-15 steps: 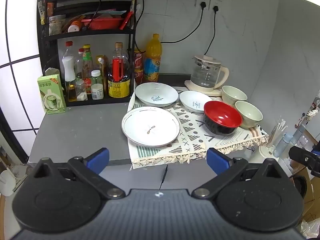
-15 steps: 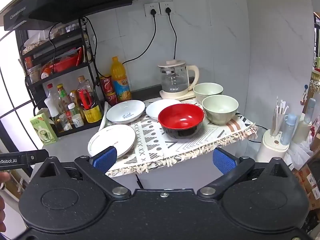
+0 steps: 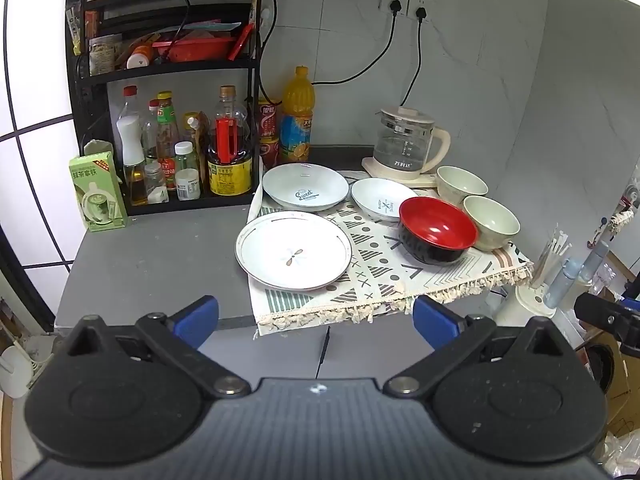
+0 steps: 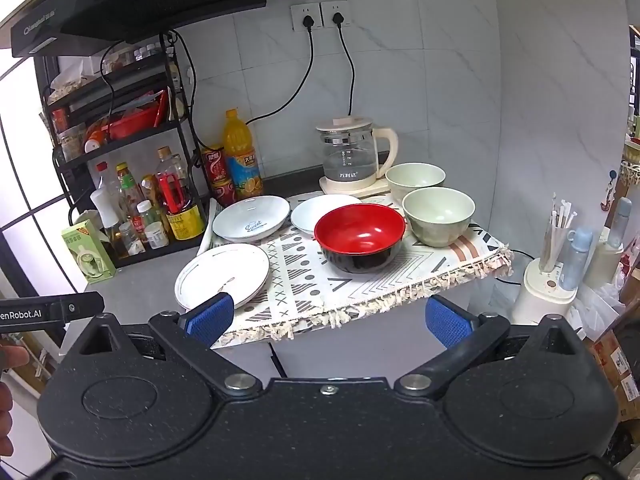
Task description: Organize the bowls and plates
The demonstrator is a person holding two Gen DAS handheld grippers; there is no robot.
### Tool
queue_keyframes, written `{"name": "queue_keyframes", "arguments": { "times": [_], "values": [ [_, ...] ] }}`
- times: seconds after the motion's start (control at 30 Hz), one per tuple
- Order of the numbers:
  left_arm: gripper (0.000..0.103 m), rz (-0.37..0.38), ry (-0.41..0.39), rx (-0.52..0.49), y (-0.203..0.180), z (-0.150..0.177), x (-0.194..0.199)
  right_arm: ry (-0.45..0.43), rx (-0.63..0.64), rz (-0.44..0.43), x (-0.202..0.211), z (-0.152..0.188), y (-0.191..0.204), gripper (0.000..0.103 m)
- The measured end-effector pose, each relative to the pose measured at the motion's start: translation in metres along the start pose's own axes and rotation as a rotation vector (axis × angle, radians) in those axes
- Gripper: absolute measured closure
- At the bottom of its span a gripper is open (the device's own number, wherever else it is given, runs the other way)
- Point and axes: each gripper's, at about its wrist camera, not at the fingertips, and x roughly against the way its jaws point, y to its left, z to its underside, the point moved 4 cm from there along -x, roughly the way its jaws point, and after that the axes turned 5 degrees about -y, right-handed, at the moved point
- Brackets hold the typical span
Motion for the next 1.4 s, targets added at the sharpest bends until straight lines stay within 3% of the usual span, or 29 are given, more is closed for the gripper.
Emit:
{"name": "queue_keyframes", "arguments": {
  "times": [1.4],
  "values": [
    [0.001,0.007,-0.003,0.002,0.009,0.0,0.004,0.033,-0.011,0.037,-0.007,0.003,0.002,0.0]
  ]
}}
